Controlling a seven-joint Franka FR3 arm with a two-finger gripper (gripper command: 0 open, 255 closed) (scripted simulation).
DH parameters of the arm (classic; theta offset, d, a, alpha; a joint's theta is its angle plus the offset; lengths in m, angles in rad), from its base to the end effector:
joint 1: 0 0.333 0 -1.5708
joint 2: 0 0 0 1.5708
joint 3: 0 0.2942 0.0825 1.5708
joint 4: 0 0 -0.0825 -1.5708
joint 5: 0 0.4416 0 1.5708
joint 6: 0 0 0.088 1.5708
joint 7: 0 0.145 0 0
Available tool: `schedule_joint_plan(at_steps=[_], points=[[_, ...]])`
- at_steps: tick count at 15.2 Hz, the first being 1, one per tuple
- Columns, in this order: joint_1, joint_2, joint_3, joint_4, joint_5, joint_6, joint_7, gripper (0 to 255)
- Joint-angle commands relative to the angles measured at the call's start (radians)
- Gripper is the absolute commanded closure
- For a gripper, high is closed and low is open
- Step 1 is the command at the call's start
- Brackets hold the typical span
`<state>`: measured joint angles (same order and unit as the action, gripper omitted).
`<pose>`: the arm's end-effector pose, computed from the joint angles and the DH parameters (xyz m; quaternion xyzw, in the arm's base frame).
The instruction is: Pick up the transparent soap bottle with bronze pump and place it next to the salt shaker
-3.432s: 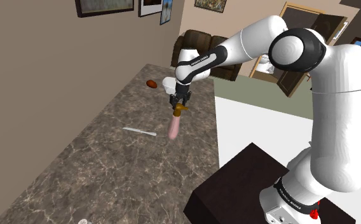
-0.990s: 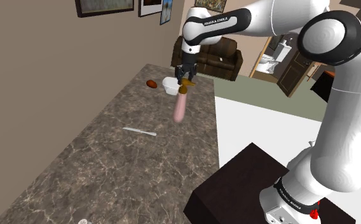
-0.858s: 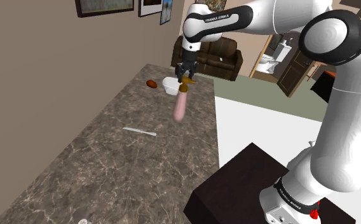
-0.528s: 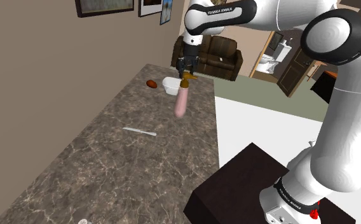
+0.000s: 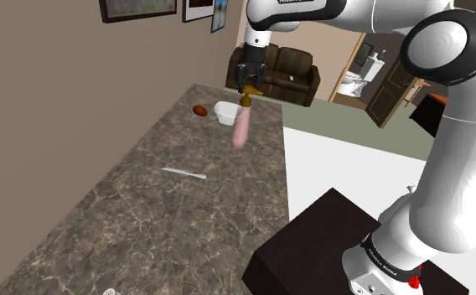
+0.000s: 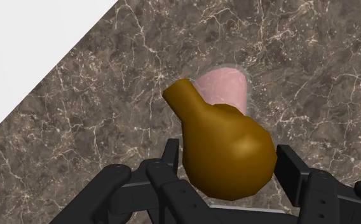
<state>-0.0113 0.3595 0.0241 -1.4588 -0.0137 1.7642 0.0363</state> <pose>0.7091 0.0057 0.4017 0.9996 -0.0109 -0.0269 0.0031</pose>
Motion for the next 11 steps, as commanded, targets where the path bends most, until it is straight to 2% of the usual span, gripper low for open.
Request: schedule_joint_plan(at_steps=[1,11], points=[[0.001,0.003,0.001,0.034,0.0,-0.031,0.002,255],[0.002,0.017,0.001,0.19,0.0,-0.173,0.001,255]])
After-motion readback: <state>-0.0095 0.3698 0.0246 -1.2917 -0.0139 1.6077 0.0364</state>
